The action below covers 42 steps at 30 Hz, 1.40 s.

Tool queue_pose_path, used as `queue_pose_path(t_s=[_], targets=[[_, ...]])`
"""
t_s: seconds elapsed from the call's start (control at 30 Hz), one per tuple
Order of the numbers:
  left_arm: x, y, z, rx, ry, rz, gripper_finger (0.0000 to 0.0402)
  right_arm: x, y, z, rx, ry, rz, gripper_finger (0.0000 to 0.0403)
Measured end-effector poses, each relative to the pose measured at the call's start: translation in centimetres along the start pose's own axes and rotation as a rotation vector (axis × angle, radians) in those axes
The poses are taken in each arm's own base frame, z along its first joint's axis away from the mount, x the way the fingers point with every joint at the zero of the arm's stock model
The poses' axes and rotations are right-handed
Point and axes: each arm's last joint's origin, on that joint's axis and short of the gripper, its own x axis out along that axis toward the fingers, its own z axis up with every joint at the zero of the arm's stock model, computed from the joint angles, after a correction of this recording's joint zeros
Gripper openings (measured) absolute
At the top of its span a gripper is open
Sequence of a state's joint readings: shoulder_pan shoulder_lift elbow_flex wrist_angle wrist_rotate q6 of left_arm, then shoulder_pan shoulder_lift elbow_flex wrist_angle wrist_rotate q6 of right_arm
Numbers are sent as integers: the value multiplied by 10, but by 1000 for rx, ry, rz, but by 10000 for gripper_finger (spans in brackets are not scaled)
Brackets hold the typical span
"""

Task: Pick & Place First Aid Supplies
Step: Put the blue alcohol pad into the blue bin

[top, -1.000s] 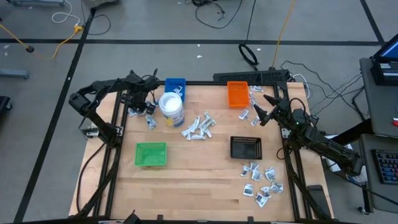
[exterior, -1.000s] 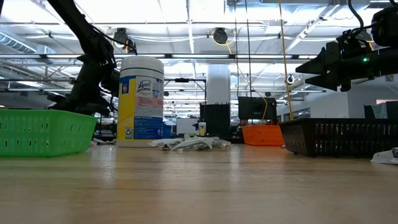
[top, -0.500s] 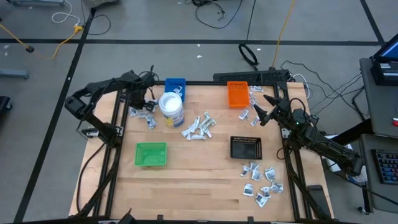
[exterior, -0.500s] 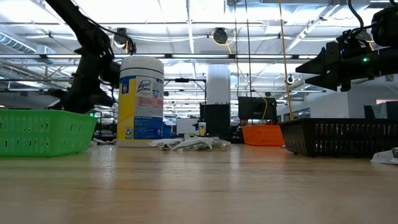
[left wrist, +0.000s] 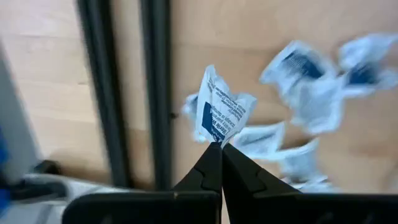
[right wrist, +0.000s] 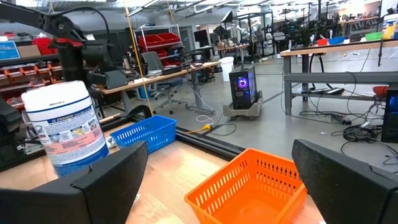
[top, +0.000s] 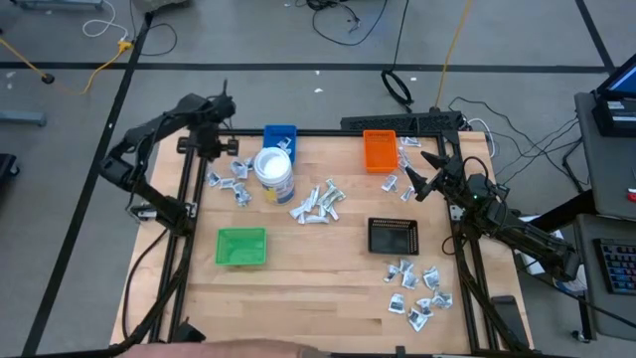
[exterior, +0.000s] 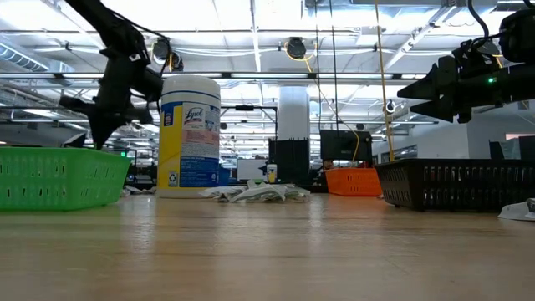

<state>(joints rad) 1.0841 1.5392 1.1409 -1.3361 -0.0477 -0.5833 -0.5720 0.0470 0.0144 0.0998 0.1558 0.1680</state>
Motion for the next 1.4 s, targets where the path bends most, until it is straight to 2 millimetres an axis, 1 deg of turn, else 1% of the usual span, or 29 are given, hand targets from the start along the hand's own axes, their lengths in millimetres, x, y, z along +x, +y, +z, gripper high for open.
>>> queue_pose_path(t_s=[0.13, 0.27, 0.47, 0.77, 0.93, 1.17, 1.4], targets=[[2, -5, 7, -63, 48, 27, 1, 0, 0, 0, 0, 0, 0, 393], [-1, -21, 14, -110, 55, 24, 0, 0, 0, 0, 0, 0, 0, 393], [-15, -59, 31, -108, 41, -17, 0, 0, 0, 0, 0, -1, 0, 393], [-31, -124, 61, -29, 29, -108, 0, 0, 0, 0, 0, 0, 0, 393], [-36, -150, 75, 7, 20, -136, 0, 0, 0, 0, 0, 0, 0, 393], [-39, -170, 84, 47, 19, -152, 0, 0, 0, 0, 0, 0, 0, 393], [-37, -174, 83, 47, 8, -154, 0, 0, 0, 0, 0, 0, 0, 393]])
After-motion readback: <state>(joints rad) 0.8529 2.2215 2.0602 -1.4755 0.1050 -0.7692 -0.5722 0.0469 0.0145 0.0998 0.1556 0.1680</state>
